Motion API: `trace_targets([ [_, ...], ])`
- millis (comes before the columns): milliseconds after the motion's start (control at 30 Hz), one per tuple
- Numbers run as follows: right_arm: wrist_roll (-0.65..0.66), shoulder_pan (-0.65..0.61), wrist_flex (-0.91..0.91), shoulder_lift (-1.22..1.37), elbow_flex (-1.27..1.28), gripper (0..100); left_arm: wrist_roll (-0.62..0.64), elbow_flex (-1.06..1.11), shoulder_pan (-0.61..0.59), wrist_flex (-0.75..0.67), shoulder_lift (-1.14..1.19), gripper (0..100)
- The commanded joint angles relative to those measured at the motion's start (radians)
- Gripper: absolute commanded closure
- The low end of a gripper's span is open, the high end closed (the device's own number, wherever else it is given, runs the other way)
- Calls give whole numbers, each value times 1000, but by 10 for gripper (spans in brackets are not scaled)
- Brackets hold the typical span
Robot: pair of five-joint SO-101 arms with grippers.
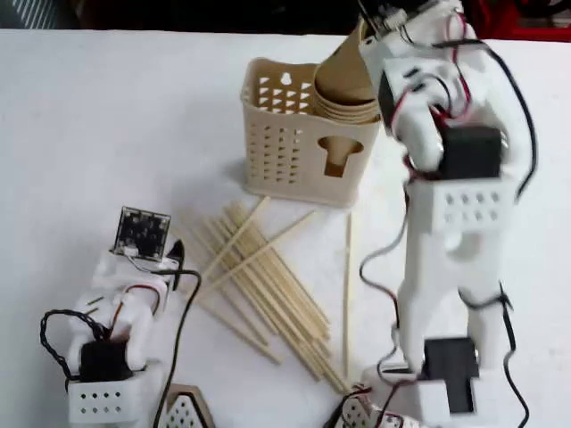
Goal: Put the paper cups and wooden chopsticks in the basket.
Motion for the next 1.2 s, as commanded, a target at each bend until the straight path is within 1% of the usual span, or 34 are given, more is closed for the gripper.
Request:
trace_targets([
  [0,-2,-27,-65,76,-9,979,-12,-5,-4,-6,-10,789],
  [233,-2,-107,-64,185,-34,979,-12,-5,-5,-6,-10,789],
  [433,0,-124,-39,151,-69,979,-12,-5,-5,-6,-10,789],
  [600,0,-142,119,41,-83,979,-12,-5,-5,-6,-10,789],
  [733,0,-148,303,-33,-80,978,-12,-5,-5,-6,-10,789],
  [933,0,-174,547,-61,-77,978,-12,-5,-7,-6,-10,789],
  [1167,-2,-205,717,-70,57,978,-12,-5,-7,-6,-10,789],
])
